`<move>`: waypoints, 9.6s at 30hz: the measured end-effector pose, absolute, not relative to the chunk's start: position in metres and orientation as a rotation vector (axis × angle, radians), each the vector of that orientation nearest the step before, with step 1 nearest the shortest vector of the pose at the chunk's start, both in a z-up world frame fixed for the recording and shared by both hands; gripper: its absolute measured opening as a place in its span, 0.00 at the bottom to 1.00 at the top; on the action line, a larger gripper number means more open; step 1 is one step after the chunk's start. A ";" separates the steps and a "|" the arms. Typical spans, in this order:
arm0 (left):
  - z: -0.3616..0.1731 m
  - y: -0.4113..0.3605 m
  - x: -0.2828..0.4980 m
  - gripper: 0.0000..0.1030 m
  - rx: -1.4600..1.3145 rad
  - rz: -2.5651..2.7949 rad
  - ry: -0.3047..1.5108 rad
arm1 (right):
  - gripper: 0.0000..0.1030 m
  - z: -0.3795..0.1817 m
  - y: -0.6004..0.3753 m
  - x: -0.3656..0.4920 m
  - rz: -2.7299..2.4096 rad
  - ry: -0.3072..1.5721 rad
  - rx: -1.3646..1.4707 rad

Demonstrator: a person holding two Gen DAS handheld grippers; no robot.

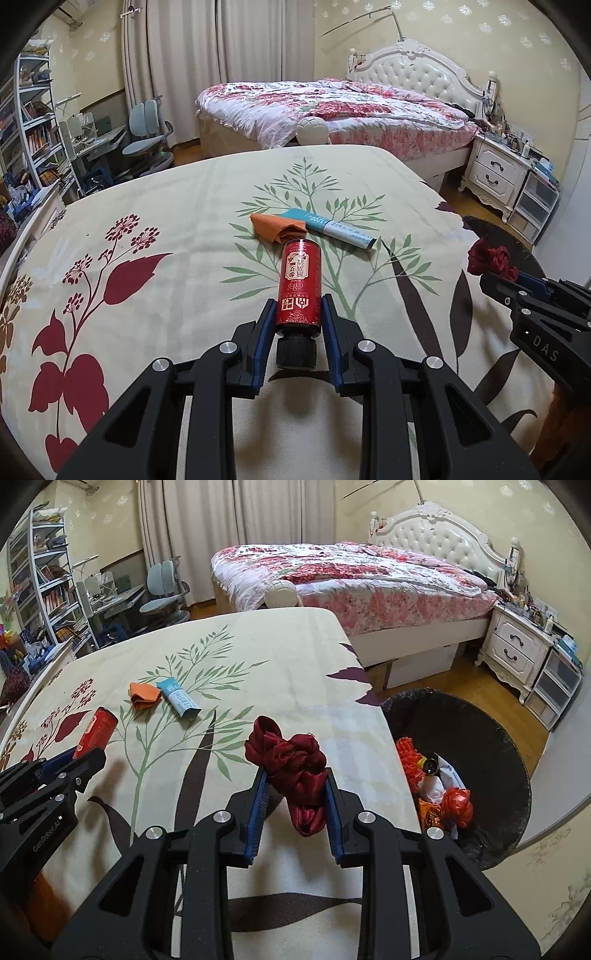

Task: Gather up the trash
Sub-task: 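Carry the red can and dark red cloth over the trash bin with both grippers, then open both grippers to drop the red can and dark red cloth into the bin, then move both grippers back to the bed toward the orange cloth and blue tube, then grasp the orange cloth with the left gripper while the right gripper grasps the blue-white tube, then carry the orange cloth and blue-white tube over the trash bin with both grippers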

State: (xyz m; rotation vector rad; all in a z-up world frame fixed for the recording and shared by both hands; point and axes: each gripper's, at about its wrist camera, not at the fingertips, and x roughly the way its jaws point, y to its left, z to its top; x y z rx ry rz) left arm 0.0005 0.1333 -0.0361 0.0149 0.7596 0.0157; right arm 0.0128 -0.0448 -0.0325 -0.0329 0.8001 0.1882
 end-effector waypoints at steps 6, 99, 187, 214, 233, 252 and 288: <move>-0.031 0.119 0.000 0.26 0.019 -0.018 0.739 | 0.27 -0.030 -0.061 0.009 0.155 0.785 -0.019; -0.019 -0.069 0.095 0.83 0.156 -0.172 0.606 | 0.79 -0.026 -0.240 0.058 -0.311 0.668 0.129; -0.047 0.193 0.071 0.17 -0.057 0.070 0.863 | 0.94 -0.034 -0.005 0.076 0.192 0.785 -0.061; -0.053 0.224 0.056 0.17 -0.045 0.125 0.849 | 0.17 -0.044 0.081 0.093 0.415 0.871 -0.172; -0.047 0.208 0.038 0.17 -0.044 0.098 0.821 | 0.14 -0.041 0.054 0.056 0.391 0.860 -0.125; -0.031 0.120 0.029 0.17 0.002 -0.062 0.762 | 0.14 -0.019 -0.034 0.019 0.247 0.785 -0.030; -0.034 -0.061 0.103 0.17 0.122 -0.309 0.681 | 0.14 -0.033 -0.208 0.047 -0.151 0.715 0.085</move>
